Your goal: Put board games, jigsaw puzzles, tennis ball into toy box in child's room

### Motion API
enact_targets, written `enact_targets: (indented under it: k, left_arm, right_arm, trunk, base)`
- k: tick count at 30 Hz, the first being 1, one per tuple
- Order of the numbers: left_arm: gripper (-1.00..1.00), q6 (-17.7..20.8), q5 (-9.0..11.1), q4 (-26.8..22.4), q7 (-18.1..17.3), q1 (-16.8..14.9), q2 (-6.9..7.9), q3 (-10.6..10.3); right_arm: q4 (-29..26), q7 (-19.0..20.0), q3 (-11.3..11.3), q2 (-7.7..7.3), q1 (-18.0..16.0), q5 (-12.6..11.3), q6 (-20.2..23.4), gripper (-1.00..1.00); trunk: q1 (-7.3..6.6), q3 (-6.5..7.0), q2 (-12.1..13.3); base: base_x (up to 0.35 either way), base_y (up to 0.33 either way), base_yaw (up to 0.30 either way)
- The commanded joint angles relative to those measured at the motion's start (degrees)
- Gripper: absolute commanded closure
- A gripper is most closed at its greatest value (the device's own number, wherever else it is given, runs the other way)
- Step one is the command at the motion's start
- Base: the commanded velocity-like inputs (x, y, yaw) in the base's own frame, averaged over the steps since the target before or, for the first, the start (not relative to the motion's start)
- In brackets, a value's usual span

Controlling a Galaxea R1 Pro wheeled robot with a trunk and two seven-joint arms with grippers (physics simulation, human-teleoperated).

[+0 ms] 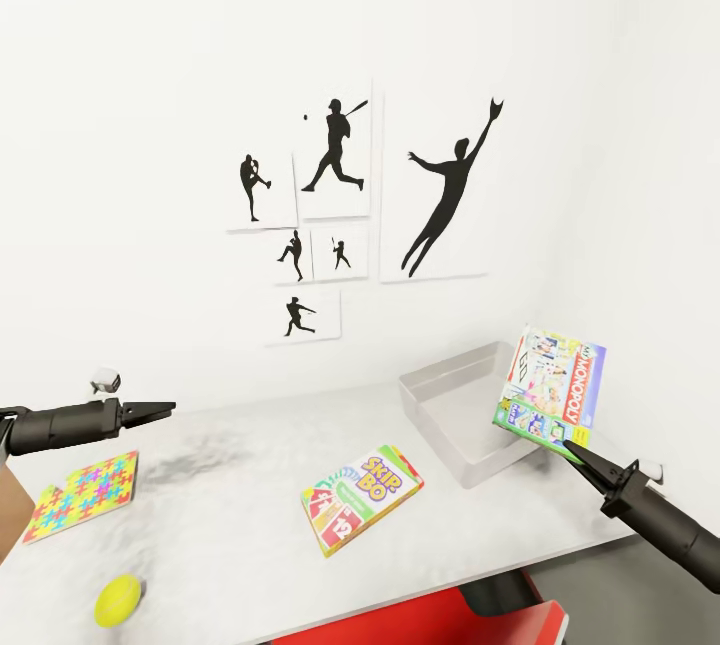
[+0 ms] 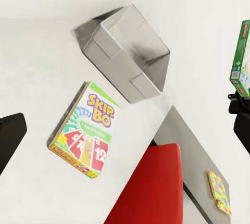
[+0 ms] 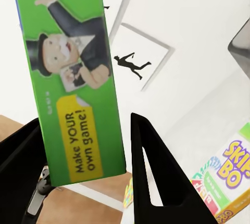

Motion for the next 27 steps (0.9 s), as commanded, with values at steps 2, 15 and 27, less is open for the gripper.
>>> enact_targets:
  k: [2,15,27]
  left_arm:
    - [-1.0,0.6,-0.2,0.0,-0.3,0.0,0.02,0.0]
    - [-1.0,0.6,-0.2,0.0,-0.3,0.0,0.0,0.0]
    - [-1.0,0.6,-0.3,0.0,-0.3,0.0,-0.04,0.0]
  right_arm:
    - [0.0,0.2,0.0,0.0,-0.1,0.0,0.2,1.0]
    - [0.0,0.2,0.0,0.0,-0.1,0.0,0.2,1.0]
    - [0.0,0.1,0.0,0.0,-0.1,0.1,0.2,1.0]
  trunk:
    - [0.04,-0.14,-0.1]
    - [0.04,-0.14,-0.1]
    - [0.04,-0.14,-0.1]
  base:
    - [0.007,0.0,0.0]
    - [0.065,0.0,0.0]
    - [0.002,0.0,0.0]
